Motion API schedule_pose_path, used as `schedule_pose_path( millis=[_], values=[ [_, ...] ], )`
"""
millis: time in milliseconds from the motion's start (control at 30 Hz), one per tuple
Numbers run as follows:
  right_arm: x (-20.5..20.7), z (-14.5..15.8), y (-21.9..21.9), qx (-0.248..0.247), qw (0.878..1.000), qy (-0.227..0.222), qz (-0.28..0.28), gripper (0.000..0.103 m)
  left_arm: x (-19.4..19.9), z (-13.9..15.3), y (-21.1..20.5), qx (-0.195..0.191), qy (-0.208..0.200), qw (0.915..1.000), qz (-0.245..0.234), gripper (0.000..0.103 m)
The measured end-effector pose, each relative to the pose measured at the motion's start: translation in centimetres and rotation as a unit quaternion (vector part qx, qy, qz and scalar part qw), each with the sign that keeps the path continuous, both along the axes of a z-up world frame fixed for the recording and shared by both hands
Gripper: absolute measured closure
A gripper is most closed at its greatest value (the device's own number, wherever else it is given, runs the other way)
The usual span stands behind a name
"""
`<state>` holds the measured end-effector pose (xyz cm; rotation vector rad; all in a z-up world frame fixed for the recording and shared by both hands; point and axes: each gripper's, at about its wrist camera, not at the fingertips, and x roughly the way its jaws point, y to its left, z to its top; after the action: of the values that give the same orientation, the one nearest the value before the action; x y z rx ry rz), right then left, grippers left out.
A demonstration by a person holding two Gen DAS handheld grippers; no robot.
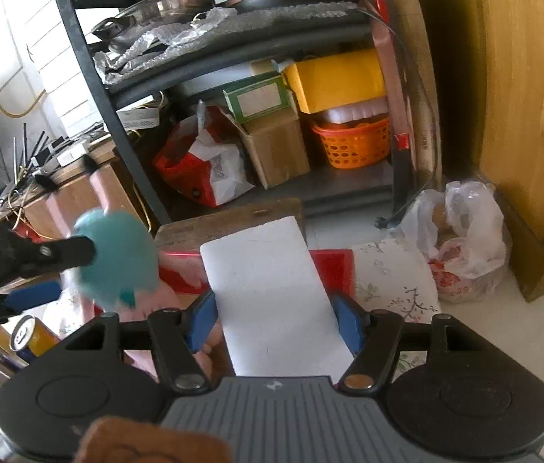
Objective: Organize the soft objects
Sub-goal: 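Open the left tool to drop the pig into the box while the right tool releases the sponge, then grasp the white towel with the left tool while the right tool grasps the blue face mask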
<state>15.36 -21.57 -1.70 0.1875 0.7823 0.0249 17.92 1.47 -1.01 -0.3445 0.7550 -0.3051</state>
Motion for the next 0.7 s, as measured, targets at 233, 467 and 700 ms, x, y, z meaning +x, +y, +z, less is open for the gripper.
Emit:
schedule_pose_path(
  millis=[233, 467, 700],
  values=[
    [0.1, -0.2, -0.6, 0.004, 1.0, 0.002, 0.001, 0.052, -1.4, 0.9, 0.5, -0.011, -0.001, 0.9999, 0.001, 0.01],
    [0.3, -0.7, -0.6, 0.023, 1.0, 0.016, 0.0, 0.052, -1.8, 0.9, 0.9, -0.012, 0.002, 0.9999, -0.007, 0.009],
    [-1.9, 0.1, -0.7, 0.01, 1.0, 0.013, 0.013, 0.052, -4.4, 0.7, 1.0, 0.003, 0.01, 0.9998, -0.015, 0.009]
  ],
)
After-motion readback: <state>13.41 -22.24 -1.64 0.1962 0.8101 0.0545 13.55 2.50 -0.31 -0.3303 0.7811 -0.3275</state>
